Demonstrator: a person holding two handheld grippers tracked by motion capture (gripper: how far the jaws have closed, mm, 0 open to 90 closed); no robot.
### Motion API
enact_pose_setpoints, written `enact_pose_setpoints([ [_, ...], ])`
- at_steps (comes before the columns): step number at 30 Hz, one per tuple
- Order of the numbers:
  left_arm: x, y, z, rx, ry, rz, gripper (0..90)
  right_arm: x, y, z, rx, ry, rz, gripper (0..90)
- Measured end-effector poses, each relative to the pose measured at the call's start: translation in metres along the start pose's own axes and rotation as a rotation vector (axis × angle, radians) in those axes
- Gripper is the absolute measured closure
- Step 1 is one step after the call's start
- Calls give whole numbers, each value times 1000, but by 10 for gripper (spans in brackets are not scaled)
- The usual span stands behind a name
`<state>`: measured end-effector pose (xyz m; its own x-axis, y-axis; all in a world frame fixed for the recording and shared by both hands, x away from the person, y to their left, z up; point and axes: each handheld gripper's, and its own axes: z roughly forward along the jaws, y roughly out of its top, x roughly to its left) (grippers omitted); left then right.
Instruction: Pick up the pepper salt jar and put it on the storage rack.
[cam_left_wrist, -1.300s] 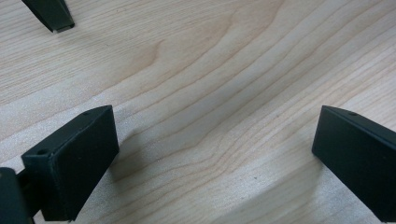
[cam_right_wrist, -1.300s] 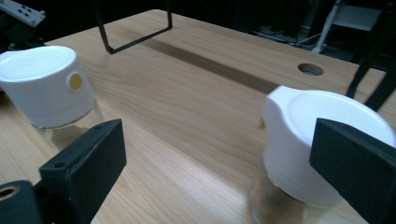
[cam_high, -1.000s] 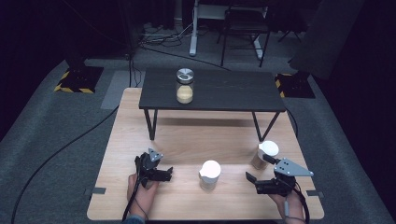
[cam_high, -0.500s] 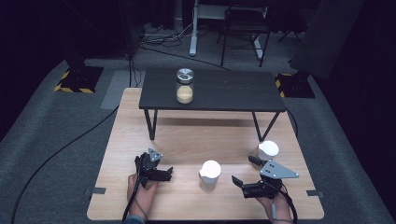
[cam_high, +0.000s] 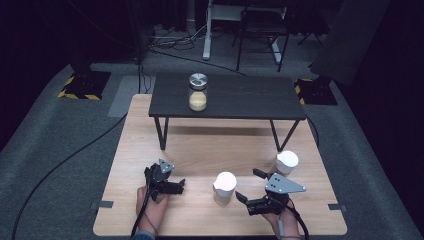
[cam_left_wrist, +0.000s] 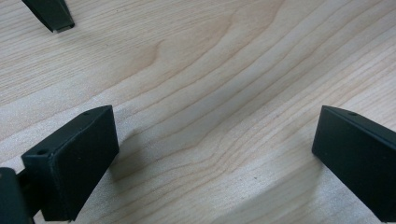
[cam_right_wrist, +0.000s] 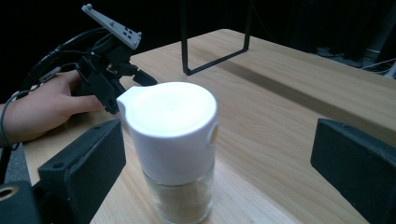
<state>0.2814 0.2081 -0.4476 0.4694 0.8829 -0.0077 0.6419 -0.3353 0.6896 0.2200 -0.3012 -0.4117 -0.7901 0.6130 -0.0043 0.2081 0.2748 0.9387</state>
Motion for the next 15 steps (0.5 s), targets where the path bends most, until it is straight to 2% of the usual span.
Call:
enact_pose_setpoints([
  [8, 0, 0, 0, 0, 0, 0, 4, 5, -2, 16, 1, 36, -10, 30],
  [15, 0, 0, 0, 0, 0, 0, 4, 10, -5, 27, 3, 42, -19, 31],
])
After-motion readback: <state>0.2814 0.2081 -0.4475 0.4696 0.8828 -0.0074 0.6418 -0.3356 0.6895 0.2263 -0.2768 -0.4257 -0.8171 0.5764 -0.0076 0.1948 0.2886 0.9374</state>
